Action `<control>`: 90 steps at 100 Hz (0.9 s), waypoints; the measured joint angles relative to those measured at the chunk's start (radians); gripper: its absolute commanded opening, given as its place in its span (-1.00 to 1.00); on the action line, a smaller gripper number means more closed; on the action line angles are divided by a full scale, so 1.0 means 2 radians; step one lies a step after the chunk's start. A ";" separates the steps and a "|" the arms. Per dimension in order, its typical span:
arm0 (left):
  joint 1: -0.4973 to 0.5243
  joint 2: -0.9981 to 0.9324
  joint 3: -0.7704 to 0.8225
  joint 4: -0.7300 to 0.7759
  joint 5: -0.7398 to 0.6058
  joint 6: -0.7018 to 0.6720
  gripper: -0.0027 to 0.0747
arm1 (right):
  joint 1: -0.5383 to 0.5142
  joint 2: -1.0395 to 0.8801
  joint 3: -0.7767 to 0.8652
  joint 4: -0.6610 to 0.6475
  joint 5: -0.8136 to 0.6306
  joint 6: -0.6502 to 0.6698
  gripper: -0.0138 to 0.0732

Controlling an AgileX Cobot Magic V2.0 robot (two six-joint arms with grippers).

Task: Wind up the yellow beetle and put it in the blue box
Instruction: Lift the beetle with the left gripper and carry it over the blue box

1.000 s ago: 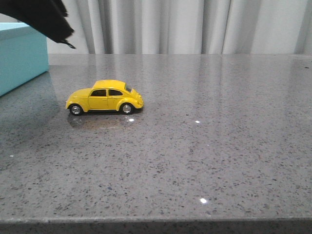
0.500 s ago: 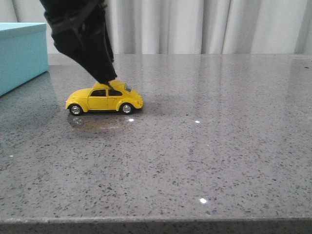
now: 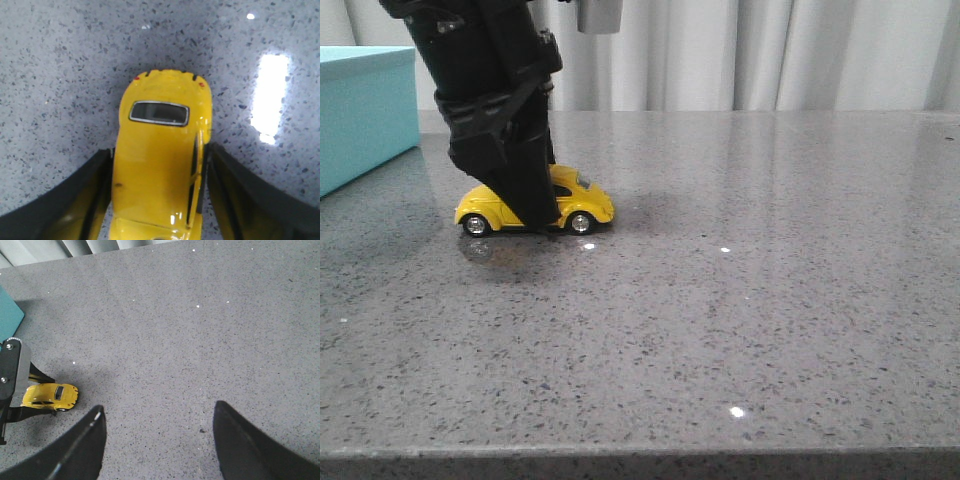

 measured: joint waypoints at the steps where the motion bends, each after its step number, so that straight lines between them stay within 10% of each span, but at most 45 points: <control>1: 0.000 0.000 0.000 0.000 0.000 0.000 0.03 | 0.000 0.000 0.000 0.000 0.000 0.000 0.39; 58: 0.000 0.000 -0.075 0.019 0.061 -0.010 -0.50 | 0.000 0.000 0.000 0.000 0.004 -0.001 0.39; 90: 0.024 -0.017 -0.177 0.202 0.081 -0.256 -0.50 | 0.000 0.000 0.000 0.000 0.008 -0.001 0.39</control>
